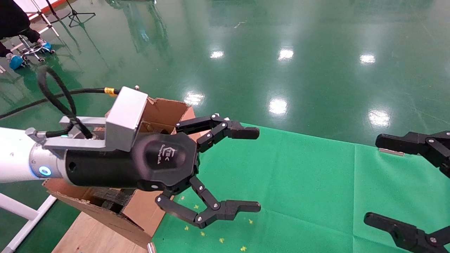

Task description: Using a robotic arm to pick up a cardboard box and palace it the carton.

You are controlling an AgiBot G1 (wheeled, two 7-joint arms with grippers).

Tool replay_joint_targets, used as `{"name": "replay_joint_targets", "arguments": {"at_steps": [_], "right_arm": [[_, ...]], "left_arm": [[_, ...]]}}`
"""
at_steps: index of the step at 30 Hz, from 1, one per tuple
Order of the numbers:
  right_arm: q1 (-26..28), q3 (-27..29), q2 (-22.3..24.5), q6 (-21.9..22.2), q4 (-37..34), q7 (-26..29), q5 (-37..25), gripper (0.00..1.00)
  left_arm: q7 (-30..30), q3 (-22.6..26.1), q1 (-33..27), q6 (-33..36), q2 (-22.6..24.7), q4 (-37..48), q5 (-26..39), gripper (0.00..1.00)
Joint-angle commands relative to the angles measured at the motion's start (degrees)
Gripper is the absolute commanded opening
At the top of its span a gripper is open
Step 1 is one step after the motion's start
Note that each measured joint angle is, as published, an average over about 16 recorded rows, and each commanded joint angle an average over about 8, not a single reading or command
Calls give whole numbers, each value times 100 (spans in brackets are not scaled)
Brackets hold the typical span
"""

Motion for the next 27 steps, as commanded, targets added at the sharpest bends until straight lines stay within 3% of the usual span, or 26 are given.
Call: {"name": "replay_joint_targets", "arguments": {"at_steps": [1,27], "right_arm": [[0,0,0,0,0,0,0,100],[0,0,0,0,0,0,0,100]], "left_arm": [[-1,1,-1,-1,0,1,1,100],[-1,3,-6,-1,0,5,6,100]]}}
